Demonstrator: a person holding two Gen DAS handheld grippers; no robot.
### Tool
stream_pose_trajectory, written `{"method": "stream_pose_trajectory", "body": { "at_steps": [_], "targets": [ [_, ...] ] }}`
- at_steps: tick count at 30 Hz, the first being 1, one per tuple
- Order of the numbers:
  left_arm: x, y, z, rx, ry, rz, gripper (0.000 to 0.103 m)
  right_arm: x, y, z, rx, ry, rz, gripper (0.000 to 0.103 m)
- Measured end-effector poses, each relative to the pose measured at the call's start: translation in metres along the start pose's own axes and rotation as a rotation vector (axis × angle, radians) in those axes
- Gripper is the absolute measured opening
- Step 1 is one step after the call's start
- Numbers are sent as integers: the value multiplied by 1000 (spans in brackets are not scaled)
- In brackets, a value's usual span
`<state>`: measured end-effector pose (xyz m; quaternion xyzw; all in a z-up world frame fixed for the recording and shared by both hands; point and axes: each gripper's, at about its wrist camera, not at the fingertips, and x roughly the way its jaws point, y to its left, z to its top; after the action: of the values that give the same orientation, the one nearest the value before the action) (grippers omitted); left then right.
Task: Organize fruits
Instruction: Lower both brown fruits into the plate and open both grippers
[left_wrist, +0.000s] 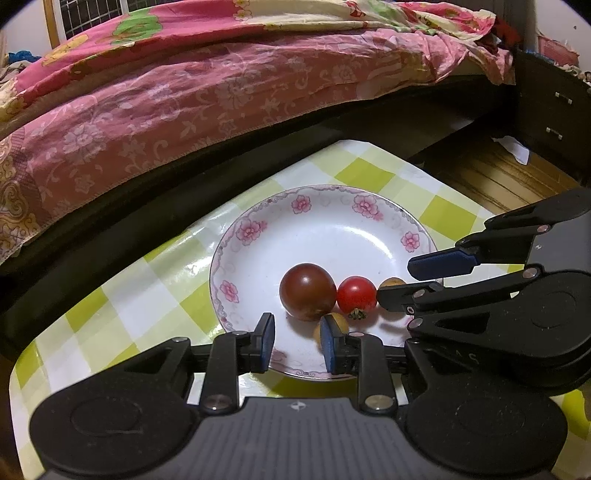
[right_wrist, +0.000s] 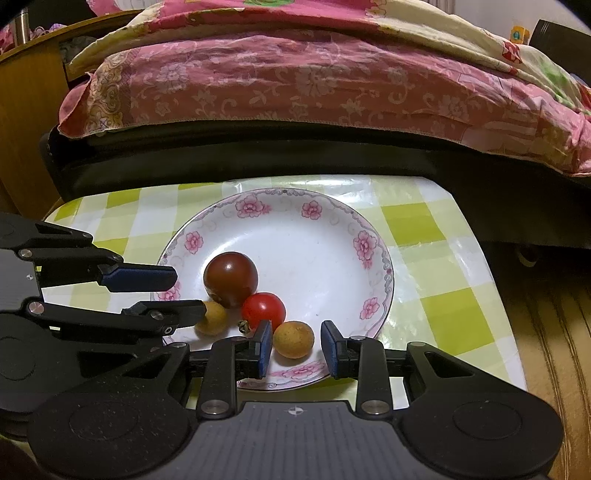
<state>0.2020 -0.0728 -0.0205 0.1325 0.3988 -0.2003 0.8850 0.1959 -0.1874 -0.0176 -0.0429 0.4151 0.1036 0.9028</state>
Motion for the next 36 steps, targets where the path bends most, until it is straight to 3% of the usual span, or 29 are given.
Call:
{"method": "stream_pose_trajectory", "body": {
  "at_steps": [36],
  "targets": [
    [-19,6,0,-8,-39,-3,36,-10,2,2,-5,-31,-18,30]
  ]
}}
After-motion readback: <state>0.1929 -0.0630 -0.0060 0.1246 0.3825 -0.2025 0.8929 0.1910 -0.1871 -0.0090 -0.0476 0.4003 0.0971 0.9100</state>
